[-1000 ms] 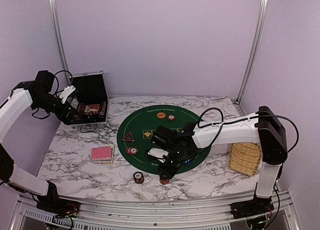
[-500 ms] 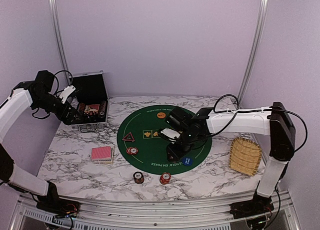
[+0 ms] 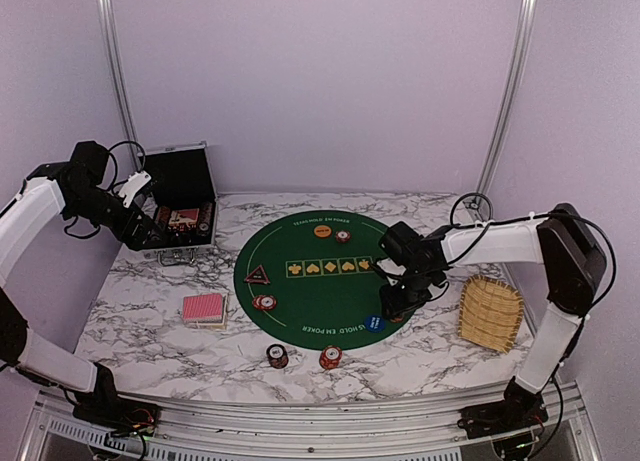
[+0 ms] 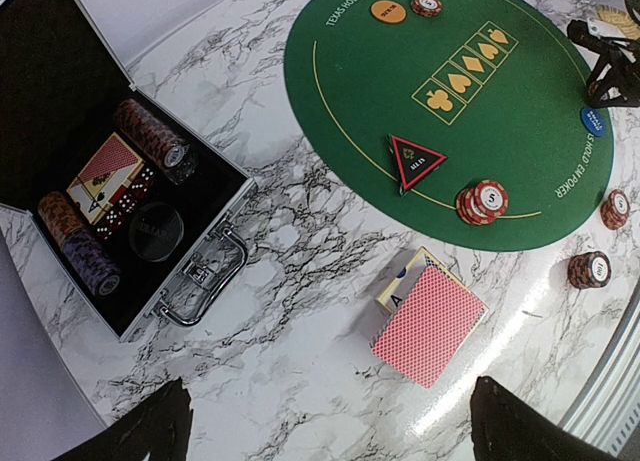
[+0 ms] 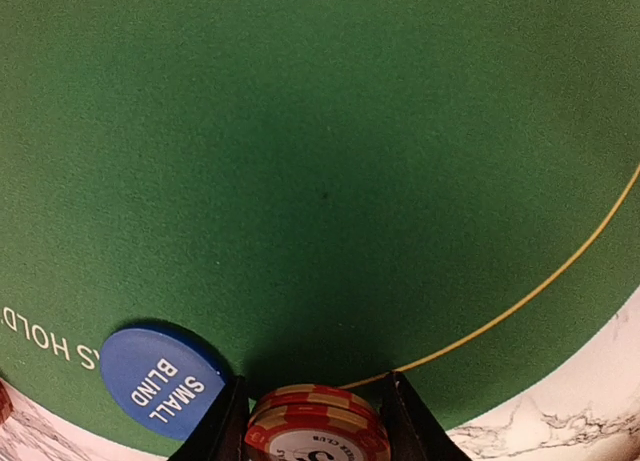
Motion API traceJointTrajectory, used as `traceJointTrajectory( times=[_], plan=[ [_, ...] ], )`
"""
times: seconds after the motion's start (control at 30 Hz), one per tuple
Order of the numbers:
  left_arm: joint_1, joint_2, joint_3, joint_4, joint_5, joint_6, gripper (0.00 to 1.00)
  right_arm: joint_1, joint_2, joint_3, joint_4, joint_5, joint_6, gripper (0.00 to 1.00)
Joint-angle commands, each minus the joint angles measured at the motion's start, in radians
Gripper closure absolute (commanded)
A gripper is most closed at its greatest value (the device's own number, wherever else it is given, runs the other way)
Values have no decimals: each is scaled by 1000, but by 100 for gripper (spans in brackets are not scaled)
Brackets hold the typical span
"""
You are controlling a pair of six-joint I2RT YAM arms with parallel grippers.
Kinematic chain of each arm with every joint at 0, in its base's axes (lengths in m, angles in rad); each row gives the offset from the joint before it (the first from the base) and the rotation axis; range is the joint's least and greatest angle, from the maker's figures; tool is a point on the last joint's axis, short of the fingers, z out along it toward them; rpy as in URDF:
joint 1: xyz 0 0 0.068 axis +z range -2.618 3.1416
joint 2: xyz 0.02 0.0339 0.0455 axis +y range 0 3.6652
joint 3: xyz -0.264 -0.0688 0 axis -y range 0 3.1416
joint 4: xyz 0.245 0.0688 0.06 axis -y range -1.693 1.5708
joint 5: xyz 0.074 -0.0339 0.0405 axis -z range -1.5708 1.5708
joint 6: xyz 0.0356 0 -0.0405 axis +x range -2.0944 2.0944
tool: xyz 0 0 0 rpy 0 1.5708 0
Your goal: Distribute texas hold em gaming equipment
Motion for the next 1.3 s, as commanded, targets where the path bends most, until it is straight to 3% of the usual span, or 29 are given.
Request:
traceJointTrajectory(
  times=[0.0, 0.33, 0.47, 0.6, 0.93, 1.07, 1.27],
  plan=[
    [-4, -7, 15, -27, 7, 10, 1, -9, -32, 1, 56, 9, 17, 100],
    [-4, -13, 8, -27, 5, 13, 1, -22, -18, -6, 62, 26, 11, 86],
    [-4, -12, 9, -27, 6, 12, 1, -25, -18, -9, 55, 50, 12, 64],
    [-4, -12, 7, -27, 7, 13, 1, -24, -21, -2, 47, 57, 10, 48],
    [-4, -15, 10, -26, 9, 11, 1, -17, -80, 88, -26, 93, -8, 47],
    [-4, -15, 9, -26, 7, 10, 1, 43, -103, 168, -91, 119, -18, 46],
    [-4, -14, 7, -27, 11, 7, 1, 231, -59, 321, -148, 111, -24, 27]
  ],
)
